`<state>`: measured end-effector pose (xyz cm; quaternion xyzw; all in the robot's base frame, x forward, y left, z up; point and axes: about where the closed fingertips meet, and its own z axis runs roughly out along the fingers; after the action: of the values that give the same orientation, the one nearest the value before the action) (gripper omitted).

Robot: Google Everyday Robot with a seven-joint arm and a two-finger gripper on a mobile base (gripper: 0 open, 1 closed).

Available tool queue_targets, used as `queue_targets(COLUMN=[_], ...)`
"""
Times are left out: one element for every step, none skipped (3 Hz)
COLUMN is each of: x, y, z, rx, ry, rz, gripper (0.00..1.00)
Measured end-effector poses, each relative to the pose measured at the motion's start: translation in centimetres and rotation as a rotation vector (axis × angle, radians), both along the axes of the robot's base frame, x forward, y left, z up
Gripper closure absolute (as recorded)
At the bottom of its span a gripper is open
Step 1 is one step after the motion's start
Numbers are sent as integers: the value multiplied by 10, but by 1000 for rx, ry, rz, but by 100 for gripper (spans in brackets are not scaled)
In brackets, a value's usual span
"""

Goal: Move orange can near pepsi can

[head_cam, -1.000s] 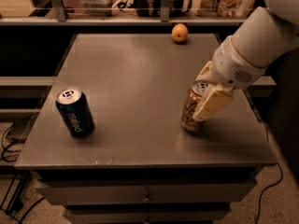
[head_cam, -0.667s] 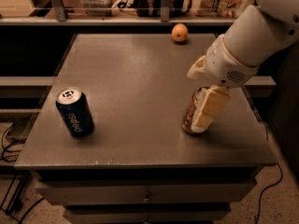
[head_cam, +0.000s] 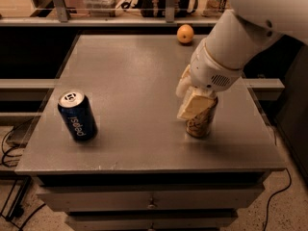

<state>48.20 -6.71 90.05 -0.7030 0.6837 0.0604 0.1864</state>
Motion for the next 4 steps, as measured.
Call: queue_targets(x=[2, 2, 2, 3], y=[-2, -3, 7, 15], z=[2, 7, 24, 32], rx=[-18, -23, -12, 5], ry=[-13, -30, -63, -68], rz=[-8, -16, 14, 41], gripper=[82, 100, 100, 86])
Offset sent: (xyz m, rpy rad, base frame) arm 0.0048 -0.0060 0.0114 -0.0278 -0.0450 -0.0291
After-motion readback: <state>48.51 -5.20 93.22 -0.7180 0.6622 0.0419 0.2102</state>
